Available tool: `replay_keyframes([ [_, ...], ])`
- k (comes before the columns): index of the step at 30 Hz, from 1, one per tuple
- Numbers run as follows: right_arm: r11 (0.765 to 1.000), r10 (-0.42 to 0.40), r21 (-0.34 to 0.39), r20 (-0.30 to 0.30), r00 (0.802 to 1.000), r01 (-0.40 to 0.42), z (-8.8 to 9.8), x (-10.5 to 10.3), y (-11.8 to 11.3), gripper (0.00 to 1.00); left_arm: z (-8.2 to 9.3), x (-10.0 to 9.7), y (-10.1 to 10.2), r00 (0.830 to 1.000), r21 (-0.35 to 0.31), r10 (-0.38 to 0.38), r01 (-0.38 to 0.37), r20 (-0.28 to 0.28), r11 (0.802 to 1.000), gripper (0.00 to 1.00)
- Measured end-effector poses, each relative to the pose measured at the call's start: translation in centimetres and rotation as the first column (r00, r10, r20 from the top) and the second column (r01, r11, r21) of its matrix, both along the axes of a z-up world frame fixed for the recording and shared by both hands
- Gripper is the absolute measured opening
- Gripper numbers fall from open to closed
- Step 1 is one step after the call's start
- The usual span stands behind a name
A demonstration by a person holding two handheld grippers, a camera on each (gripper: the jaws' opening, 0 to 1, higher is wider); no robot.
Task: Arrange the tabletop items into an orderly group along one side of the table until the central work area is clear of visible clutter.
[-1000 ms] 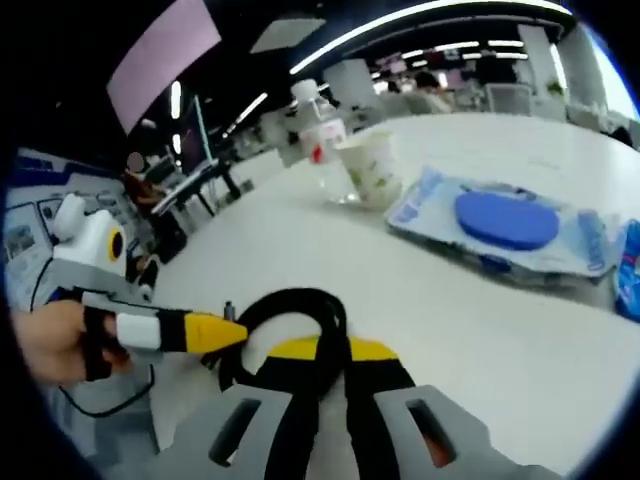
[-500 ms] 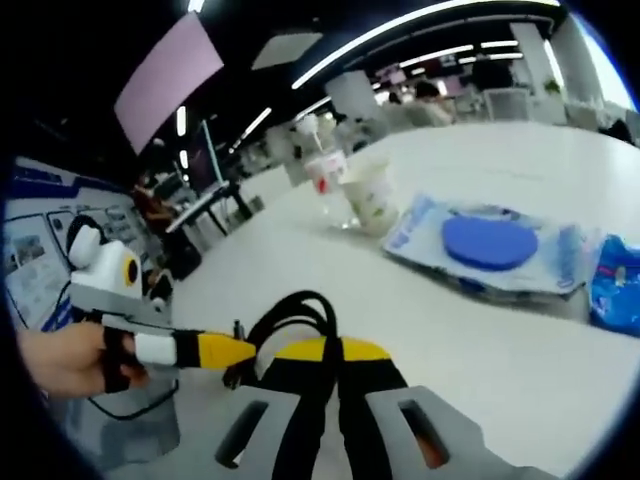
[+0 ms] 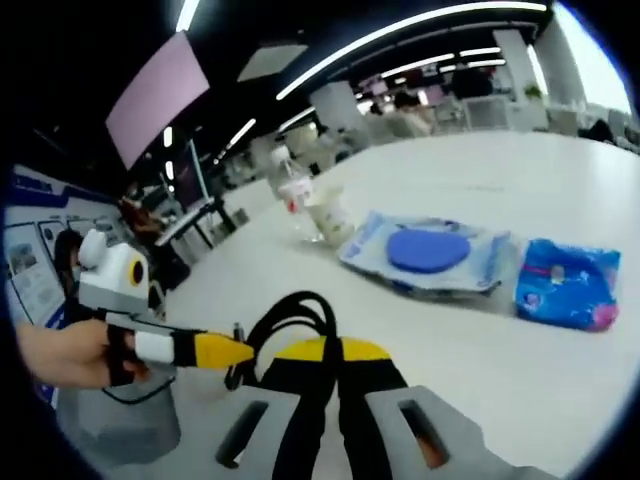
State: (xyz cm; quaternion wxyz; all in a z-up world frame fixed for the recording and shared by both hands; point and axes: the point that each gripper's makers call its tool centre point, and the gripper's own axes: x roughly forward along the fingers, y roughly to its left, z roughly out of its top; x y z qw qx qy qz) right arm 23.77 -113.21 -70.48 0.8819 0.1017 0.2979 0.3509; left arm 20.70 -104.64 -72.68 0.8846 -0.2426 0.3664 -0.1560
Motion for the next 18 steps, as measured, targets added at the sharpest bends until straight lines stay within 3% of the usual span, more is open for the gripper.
replay_keyframes([
  [13,0.993,-0.120,-0.002,-0.010,0.993,0.120,0.1,-0.5,-5.2,0.00,0.1,0.5,-5.3,0.986,0.031,-0.168,0.169,-0.013,0.985,0.10],
  [15,0.989,-0.145,-0.001,-0.014,0.989,0.145,0.0,-0.5,-6.1,0.00,-0.3,0.2,-6.5,0.969,0.051,-0.245,0.246,-0.021,0.968,0.11],
  [18,0.985,-0.173,-0.005,-0.020,0.985,0.173,-0.3,-0.8,-7.4,0.00,-0.7,0.1,-7.7,0.959,0.059,-0.281,0.283,-0.029,0.957,0.11],
])
